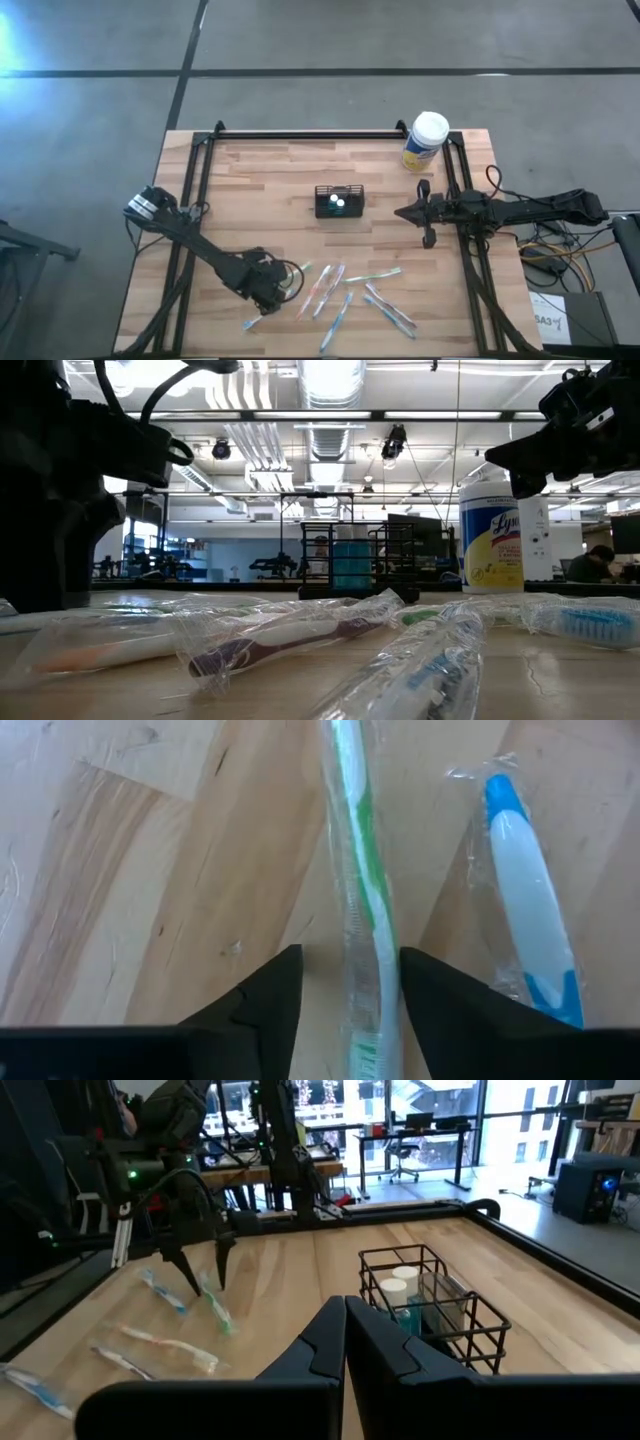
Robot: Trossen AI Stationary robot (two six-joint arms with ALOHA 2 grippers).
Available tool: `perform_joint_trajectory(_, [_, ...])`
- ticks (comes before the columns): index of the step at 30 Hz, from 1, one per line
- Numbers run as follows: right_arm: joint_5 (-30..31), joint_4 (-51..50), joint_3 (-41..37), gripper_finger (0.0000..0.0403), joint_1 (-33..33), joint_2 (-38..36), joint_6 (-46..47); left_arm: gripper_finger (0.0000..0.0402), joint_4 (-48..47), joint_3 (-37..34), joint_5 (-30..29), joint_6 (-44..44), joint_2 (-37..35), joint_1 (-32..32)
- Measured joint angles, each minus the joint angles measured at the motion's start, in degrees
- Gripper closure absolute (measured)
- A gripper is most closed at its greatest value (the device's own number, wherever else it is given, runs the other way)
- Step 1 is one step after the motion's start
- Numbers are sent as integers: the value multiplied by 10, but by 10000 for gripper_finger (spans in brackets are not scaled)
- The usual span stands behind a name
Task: Pick & Place toothbrushing station
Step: Put the left green toothbrush into the black wire organizer
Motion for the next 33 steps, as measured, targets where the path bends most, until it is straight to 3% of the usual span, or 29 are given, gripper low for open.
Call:
perform_joint_trajectory(4, [0, 0, 0, 394, 0, 0, 0, 265, -1, 0, 0, 22, 6, 0])
perform_joint_trajectory(13, [-2, 0, 0, 394, 0, 0, 0, 387, -18, 1, -1, 96, -13, 0])
perform_joint_trajectory(22, [-2, 0, 0, 394, 0, 0, -2, 383, -108, 49, -42, 139, -19, -1])
perform_joint_trajectory(33, [-41, 20, 0, 394, 0, -1, 43, 387, -222, 173, -219, 289, -20, -3])
